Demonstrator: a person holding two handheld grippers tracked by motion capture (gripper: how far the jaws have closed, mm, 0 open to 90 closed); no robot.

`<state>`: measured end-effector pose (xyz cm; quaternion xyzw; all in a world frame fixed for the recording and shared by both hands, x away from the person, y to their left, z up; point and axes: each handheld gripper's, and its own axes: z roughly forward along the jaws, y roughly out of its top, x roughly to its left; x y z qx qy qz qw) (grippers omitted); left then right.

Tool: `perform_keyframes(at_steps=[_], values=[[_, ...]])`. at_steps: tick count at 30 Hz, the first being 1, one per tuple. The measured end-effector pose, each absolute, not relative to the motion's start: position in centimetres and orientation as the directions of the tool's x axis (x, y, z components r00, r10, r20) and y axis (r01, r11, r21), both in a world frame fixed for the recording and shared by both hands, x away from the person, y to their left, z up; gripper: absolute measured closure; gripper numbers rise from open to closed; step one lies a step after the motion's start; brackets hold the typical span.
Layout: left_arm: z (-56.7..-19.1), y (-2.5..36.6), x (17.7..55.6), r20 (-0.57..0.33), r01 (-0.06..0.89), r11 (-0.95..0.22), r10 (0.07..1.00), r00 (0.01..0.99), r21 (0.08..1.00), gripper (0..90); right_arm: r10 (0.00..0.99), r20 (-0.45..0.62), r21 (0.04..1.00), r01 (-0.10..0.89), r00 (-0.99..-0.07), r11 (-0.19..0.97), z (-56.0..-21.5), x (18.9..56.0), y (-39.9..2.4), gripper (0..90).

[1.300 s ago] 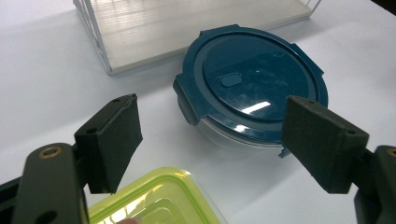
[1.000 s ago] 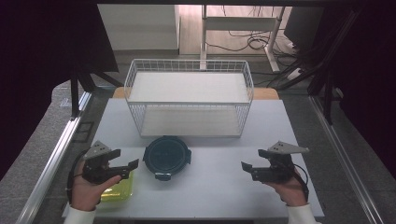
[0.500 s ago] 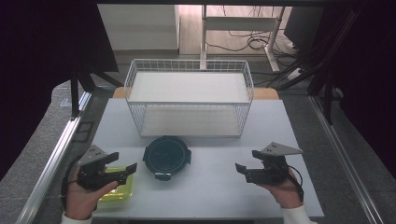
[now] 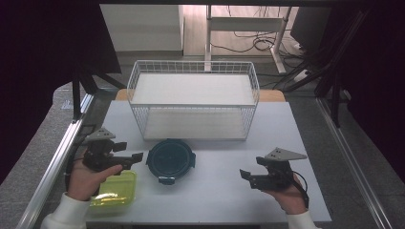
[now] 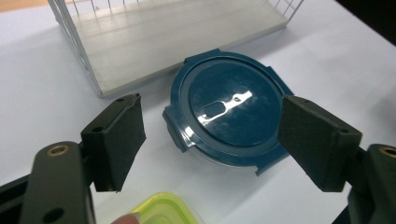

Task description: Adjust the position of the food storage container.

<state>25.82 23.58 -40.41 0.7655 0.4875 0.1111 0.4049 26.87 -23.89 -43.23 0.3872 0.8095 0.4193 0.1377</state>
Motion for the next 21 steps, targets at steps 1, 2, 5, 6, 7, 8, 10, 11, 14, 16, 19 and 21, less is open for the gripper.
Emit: perform_keyframes(at_steps=[1, 2, 5, 6, 7, 8, 10, 11, 14, 16, 19, 21], values=[[-40.6, 23.6, 26.2, -0.229, 0.664, -0.199, 0.836, 0.499, 0.720, 22.8, 0.742, 0.104, 0.785, 0.513, -0.662, 0.347, -43.2, 26.8, -23.9, 21.5], [-40.9, 23.6, 26.9, -0.232, 0.678, -0.207, 0.836, 0.496, 0.705, 23.1, 0.743, 0.102, 0.786, 0.511, -0.661, 0.347, -43.2, 26.8, -23.9, 21.7], [-41.7, 23.8, 28.5, -0.223, 0.710, -0.228, 0.848, 0.481, 0.666, 25.8, 0.746, 0.100, 0.789, 0.509, -0.659, 0.344, -43.1, 26.7, -23.9, 22.5], [-42.2, 24.0, 29.3, -0.226, 0.725, -0.226, 0.854, 0.468, 0.650, 26.8, 0.746, 0.099, 0.789, 0.508, -0.658, 0.344, -43.1, 26.7, -23.9, 22.6], [-42.6, 24.1, 29.9, -0.236, 0.737, -0.221, 0.856, 0.461, 0.639, 28.3, 0.746, 0.101, 0.788, 0.511, -0.658, 0.344, -43.2, 26.8, -23.9, 22.9], [-42.6, 24.1, 29.9, -0.236, 0.737, -0.221, 0.856, 0.461, 0.639, 29.7, 0.746, 0.101, 0.788, 0.511, -0.658, 0.344, -43.2, 26.8, -23.9, 22.9], [-43.7, 24.5, 31.4, -0.250, 0.762, -0.224, 0.857, 0.451, 0.607, 32.7, 0.748, 0.104, 0.783, 0.518, -0.656, 0.345, -43.4, 26.9, -23.9, 23.3], [-44.0, 24.6, 31.9, -0.251, 0.768, -0.228, 0.857, 0.451, 0.598, 34.0, 0.749, 0.105, 0.781, 0.520, -0.655, 0.345, -43.5, 26.9, -23.8, 23.5], [-44.8, 24.6, 32.9, -0.251, 0.779, -0.232, 0.860, 0.444, 0.582, 40.0, 0.747, 0.108, 0.778, 0.524, -0.656, 0.347, -43.7, 27.1, -23.8, 23.9], [-45.3, 24.5, 33.4, -0.251, 0.787, -0.236, 0.862, 0.440, 0.570, 45.6, 0.746, 0.109, 0.776, 0.525, -0.657, 0.349, -43.8, 27.2, -23.7, 24.2], [-45.9, 24.4, 34.1, -0.251, 0.799, -0.239, 0.866, 0.432, 0.551, 61.6, 0.745, 0.111, 0.772, 0.529, -0.657, 0.352, -44.0, 27.2, -23.6, 24.4], [-46.2, 24.3, 34.4, -0.251, 0.805, -0.238, 0.869, 0.426, 0.543, 73.5, 0.747, 0.112, 0.770, 0.532, -0.656, 0.353, -44.1, 27.2, -23.6, 24.5]])
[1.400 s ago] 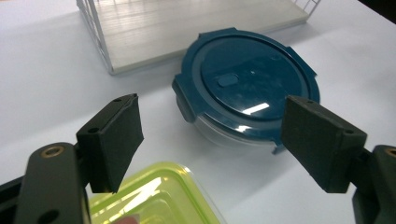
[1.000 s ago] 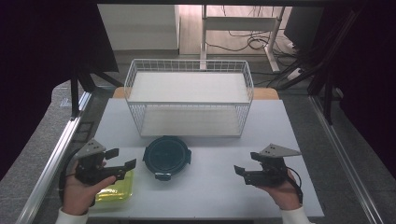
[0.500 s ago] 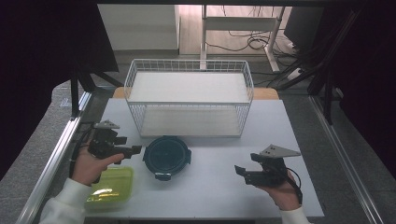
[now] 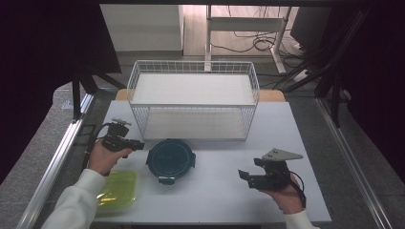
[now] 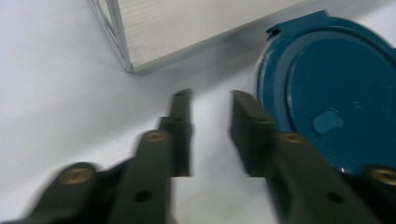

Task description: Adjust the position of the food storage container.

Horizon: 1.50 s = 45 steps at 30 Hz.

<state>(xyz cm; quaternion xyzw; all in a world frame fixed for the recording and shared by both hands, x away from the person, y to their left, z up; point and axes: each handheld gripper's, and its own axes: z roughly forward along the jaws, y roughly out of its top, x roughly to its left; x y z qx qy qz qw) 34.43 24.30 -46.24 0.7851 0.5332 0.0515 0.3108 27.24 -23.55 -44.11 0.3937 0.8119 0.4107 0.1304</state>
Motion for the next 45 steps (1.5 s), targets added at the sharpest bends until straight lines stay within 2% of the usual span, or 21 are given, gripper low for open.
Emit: perform_keyframes(at_steps=[4, 7, 28, 31, 45], values=[[-47.1, 23.9, 35.2, -0.248, 0.811, -0.263, 0.863, 0.440, 0.523, 86.5, 0.747, 0.114, 0.770, 0.534, -0.655, 0.350, -44.3, 27.4, -23.6, 24.6], [-47.8, 23.3, 35.7, -0.247, 0.812, -0.278, 0.858, 0.450, 0.513, 89.8, 0.748, 0.119, 0.764, 0.541, -0.652, 0.350, -44.6, 27.5, -23.6, 24.7], [-48.8, 21.6, 35.8, -0.254, 0.784, -0.355, 0.809, 0.531, 0.509, 90.0, 0.756, 0.133, 0.747, 0.566, -0.641, 0.349, -45.7, 28.0, -23.8, 24.9], [-48.7, 21.1, 35.5, -0.211, 0.777, -0.380, 0.817, 0.536, 0.502, 90.0, 0.755, 0.133, 0.745, 0.567, -0.642, 0.351, -45.8, 28.0, -23.7, 24.9], [-48.6, 20.0, 34.7, -0.175, 0.753, -0.432, 0.800, 0.574, 0.497, 90.0, 0.744, 0.132, 0.741, 0.564, -0.655, 0.365, -45.9, 28.0, -23.2, 25.2]])
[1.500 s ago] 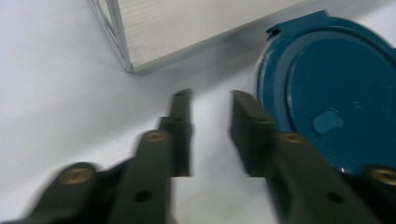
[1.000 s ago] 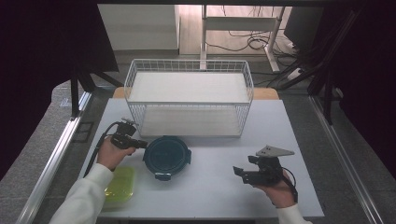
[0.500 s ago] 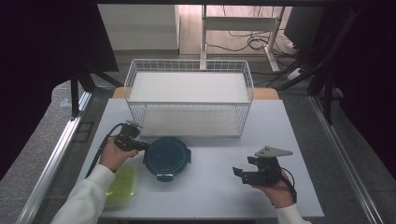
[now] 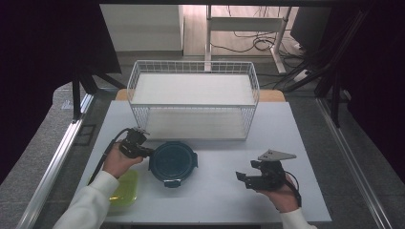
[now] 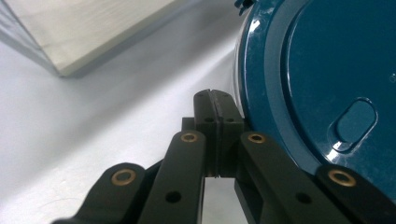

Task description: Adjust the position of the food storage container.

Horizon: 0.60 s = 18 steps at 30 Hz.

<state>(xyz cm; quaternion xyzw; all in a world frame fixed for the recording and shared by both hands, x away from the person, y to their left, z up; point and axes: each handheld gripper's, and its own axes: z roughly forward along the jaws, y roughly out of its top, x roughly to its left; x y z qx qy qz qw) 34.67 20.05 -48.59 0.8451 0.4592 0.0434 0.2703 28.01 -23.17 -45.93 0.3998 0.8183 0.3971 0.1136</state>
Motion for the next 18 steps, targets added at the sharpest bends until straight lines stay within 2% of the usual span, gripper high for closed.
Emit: perform_keyframes(at_steps=[18], values=[[-48.4, 16.4, 33.7, -0.154, 0.706, -0.499, 0.752, 0.640, 0.502, 90.0, 0.729, 0.133, 0.737, 0.559, -0.672, 0.381, -46.1, 28.1, -22.7, 25.7]])
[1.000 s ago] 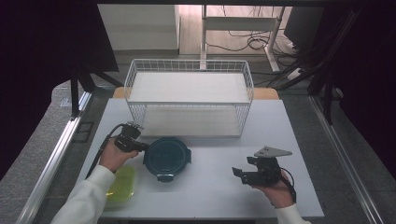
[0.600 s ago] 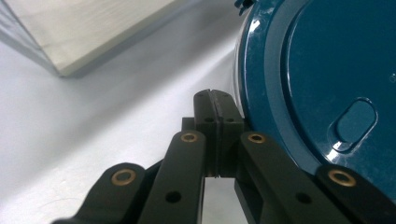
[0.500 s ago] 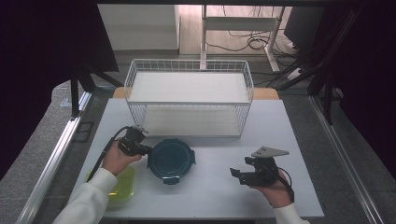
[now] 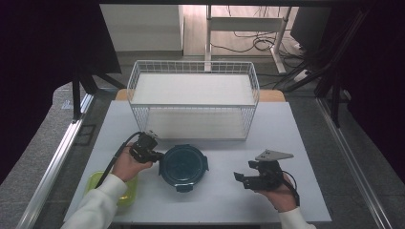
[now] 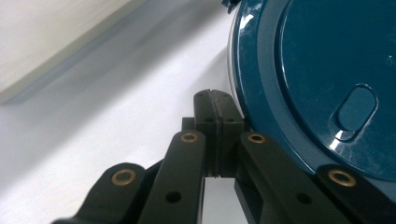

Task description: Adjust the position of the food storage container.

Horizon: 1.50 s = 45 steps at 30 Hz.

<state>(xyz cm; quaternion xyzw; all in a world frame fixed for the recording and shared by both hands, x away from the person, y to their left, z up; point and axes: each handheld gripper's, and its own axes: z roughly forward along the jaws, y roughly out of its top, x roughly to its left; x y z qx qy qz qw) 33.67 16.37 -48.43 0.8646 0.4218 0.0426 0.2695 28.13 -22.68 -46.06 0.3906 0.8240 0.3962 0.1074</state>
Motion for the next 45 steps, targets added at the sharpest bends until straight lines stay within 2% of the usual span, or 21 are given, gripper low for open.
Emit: perform_keyframes(at_steps=[5, 17, 25, 34, 37, 43, 45], values=[[-48.4, 14.6, 33.3, -0.147, 0.685, -0.517, 0.733, 0.664, 0.514, 90.0, 0.728, 0.134, 0.736, 0.559, -0.673, 0.382, -46.1, 28.1, -22.7, 25.7], [-48.5, 13.2, 32.4, -0.149, 0.668, -0.538, 0.711, 0.687, 0.514, 90.0, 0.725, 0.135, 0.731, 0.561, -0.675, 0.387, -46.3, 28.1, -22.5, 25.8], [-48.7, 13.6, 32.5, -0.198, 0.681, -0.492, 0.713, 0.673, 0.543, 89.7, 0.730, 0.134, 0.732, 0.564, -0.670, 0.382, -46.3, 28.1, -22.8, 25.8], [-45.6, 17.1, 30.3, -0.238, 0.696, -0.339, 0.770, 0.592, 0.633, 86.3, 0.743, 0.135, 0.743, 0.563, -0.655, 0.362, -46.0, 28.0, -23.4, 25.7], [-44.5, 17.9, 28.2, -0.234, 0.676, -0.299, 0.781, 0.579, 0.674, 78.0, 0.744, 0.135, 0.744, 0.563, -0.655, 0.361, -46.0, 27.9, -23.4, 25.5], [-43.3, 19.5, 24.0, -0.290, 0.688, -0.202, 0.799, 0.527, 0.697, 46.8, 0.744, 0.140, 0.744, 0.565, -0.653, 0.356, -45.9, 28.0, -23.5, 25.1], [-43.2, 19.8, 22.9, -0.309, 0.695, -0.167, 0.806, 0.504, 0.699, 39.0, 0.742, 0.144, 0.745, 0.565, -0.654, 0.354, -46.0, 28.1, -23.6, 24.9]])
